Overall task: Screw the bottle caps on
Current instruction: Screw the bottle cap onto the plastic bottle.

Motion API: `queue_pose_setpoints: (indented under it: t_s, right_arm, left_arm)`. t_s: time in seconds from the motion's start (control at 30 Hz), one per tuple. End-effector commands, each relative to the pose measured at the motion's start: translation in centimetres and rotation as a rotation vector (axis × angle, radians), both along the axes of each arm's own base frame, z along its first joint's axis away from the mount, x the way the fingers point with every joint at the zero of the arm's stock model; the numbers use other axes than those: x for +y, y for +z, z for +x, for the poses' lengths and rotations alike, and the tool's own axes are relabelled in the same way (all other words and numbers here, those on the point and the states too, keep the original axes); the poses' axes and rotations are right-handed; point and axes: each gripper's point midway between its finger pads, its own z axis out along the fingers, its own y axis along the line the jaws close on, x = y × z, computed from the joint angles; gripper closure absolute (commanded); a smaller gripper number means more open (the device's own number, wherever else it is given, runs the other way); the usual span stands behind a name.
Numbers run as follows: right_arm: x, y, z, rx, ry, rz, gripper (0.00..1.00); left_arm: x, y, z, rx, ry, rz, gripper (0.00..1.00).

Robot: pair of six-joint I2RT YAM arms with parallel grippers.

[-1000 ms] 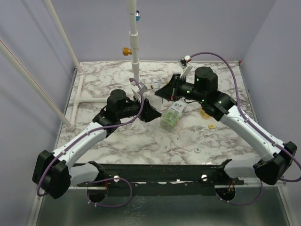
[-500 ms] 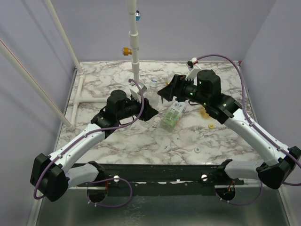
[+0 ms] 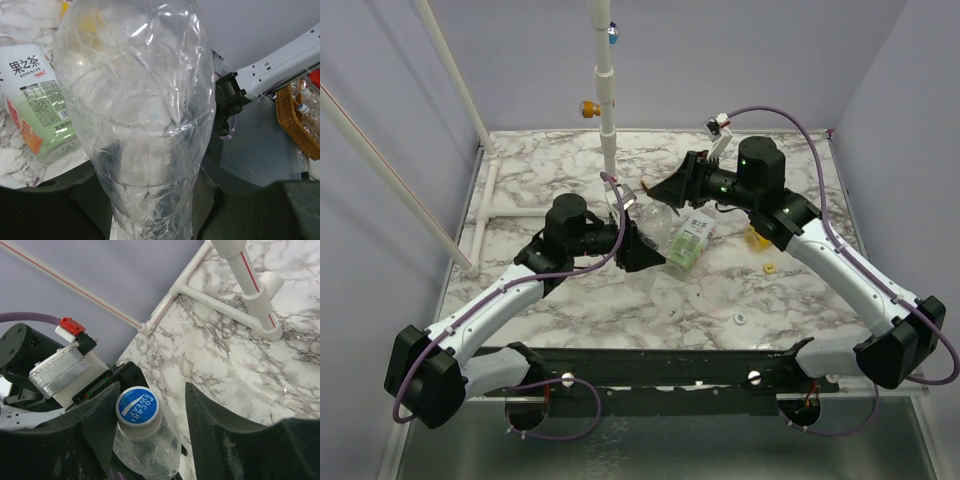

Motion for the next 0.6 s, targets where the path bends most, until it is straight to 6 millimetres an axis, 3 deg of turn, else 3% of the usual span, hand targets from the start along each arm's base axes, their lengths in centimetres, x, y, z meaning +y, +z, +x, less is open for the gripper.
queue_pose_setpoints:
  t_s: [0.0,0.13,0.3,0.43,0.57]
  right_arm:
    - [0.9,1.1,-0.6,-0.017,0.071,0.042,0.49]
    - [0.8,1.0,-0.3,-0.014,0.052,0.042,0.62]
    - [0.6,-0.1,0.3,0.027,0.016,0.011,0.87]
    - [-0.7,-2.0,1.5,0.103,-0.123,-0.081,0.99]
    - [-2.1,-4.1,2.5,0.170,-0.266,-0.175,0.99]
  left_arm:
    - [-0.3,1.5,-1.4,-0.026,-0.085,-0.057,1.00]
    - [-0.4,1.2,-1.4,-0.011,-0.094,-0.055,1.00]
    - [-0.4,0.9,0.0,-0.016,-0.024,-0.042,1.00]
    - [0.6,-0.6,3.8,-0.027,0.200,0.042,1.00]
    - [2.7,-1.8,6.9,-0.060,0.428,0.137,1.00]
